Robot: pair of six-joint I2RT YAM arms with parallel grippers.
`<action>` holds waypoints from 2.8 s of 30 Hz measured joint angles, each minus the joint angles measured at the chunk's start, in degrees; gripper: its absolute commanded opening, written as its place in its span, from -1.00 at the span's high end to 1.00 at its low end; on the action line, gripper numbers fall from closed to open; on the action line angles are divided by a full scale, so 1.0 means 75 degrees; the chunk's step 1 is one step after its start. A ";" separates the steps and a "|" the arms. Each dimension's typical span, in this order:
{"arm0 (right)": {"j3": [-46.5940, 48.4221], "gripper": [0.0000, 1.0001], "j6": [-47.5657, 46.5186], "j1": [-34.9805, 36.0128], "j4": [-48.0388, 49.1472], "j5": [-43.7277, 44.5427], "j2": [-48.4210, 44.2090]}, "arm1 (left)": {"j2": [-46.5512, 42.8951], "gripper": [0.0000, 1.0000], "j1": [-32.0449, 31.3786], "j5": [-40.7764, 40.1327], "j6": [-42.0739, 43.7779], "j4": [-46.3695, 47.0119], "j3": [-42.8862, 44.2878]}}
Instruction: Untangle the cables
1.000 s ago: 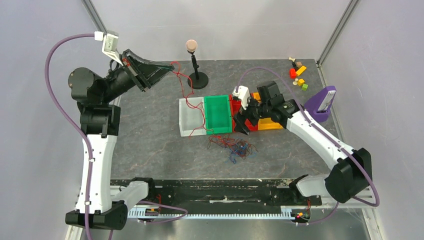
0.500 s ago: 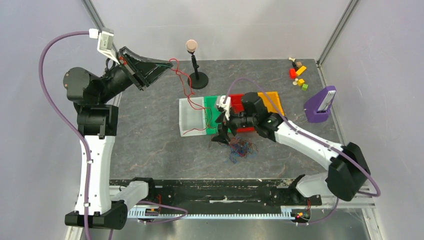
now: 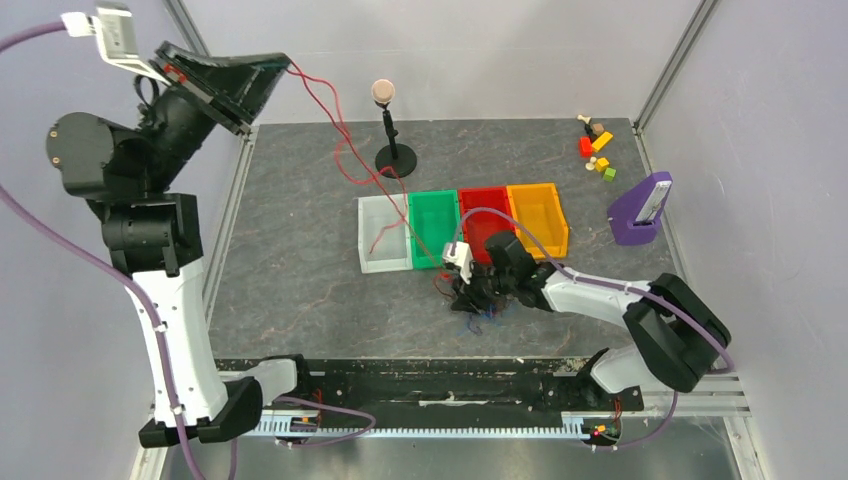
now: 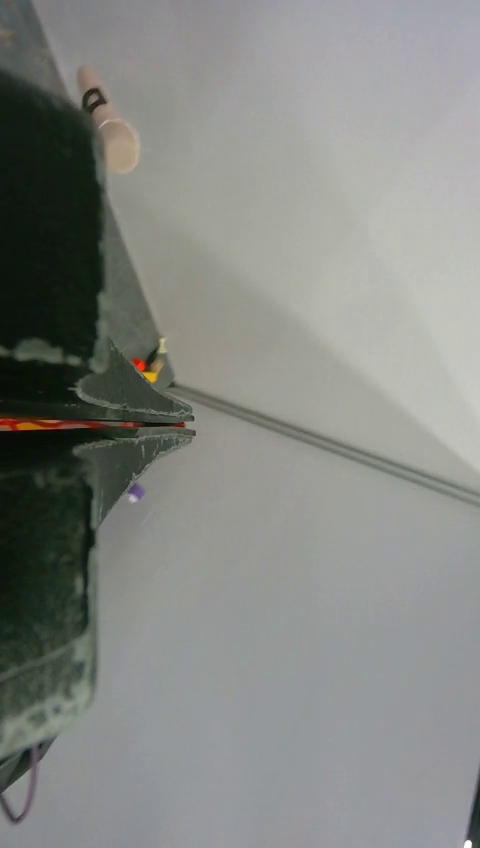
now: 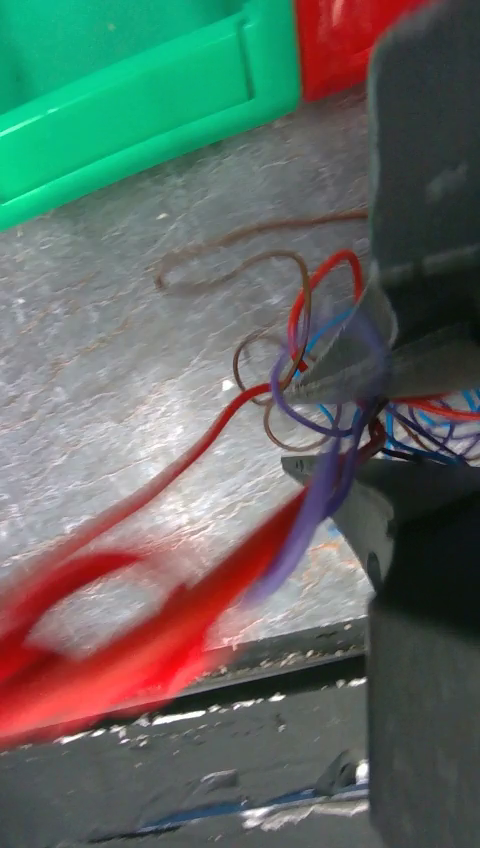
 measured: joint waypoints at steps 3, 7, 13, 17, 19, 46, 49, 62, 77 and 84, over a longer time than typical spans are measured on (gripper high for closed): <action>-0.0545 0.85 -0.0157 -0.0283 0.0096 -0.0122 -0.0396 | 0.0251 0.95 0.0181 -0.0341 0.0035 -0.0280 0.0860; -0.0947 0.86 -0.0268 -0.0697 -0.0114 -0.0131 -0.0527 | 0.0548 0.96 0.0364 -0.1166 0.0058 -0.0213 0.1629; -0.0970 0.68 -0.0469 -0.0833 -0.0396 -0.0175 -0.0525 | 0.0717 0.96 0.0393 -0.1454 0.0052 -0.0119 0.1853; -0.0857 0.47 -0.0519 -0.0836 -0.0694 -0.0230 -0.0525 | 0.0597 0.96 0.0391 -0.1358 0.0064 -0.0058 0.1358; -0.0699 0.40 -0.0530 -0.0839 -0.0909 -0.0236 -0.0525 | 0.0495 0.95 0.0393 -0.1335 0.0067 -0.0070 0.1005; 0.0443 -0.87 -0.0373 -0.0895 -0.2634 -0.0093 -0.0702 | -0.0195 0.96 -0.0122 0.0667 0.0918 0.0997 -0.3818; 0.0615 -0.95 -0.0326 -0.0994 -0.2766 -0.0070 -0.0702 | -0.0198 0.96 -0.0303 0.0723 0.0988 0.1078 -0.3818; 0.1818 -0.96 -0.0204 -0.2043 -0.3025 -0.0256 -0.1483 | 0.0329 0.95 -0.2672 0.0743 0.1510 0.1137 -0.3305; 0.1798 -0.96 -0.0291 -0.2503 -0.3258 -0.0294 -0.1670 | 0.1037 0.95 -0.2769 0.0157 0.1970 0.0568 -0.2844; 0.1749 -0.96 -0.0364 -0.2576 -0.3281 -0.0335 -0.1728 | 0.0793 0.96 -0.1967 0.0309 0.2256 0.0026 -0.2728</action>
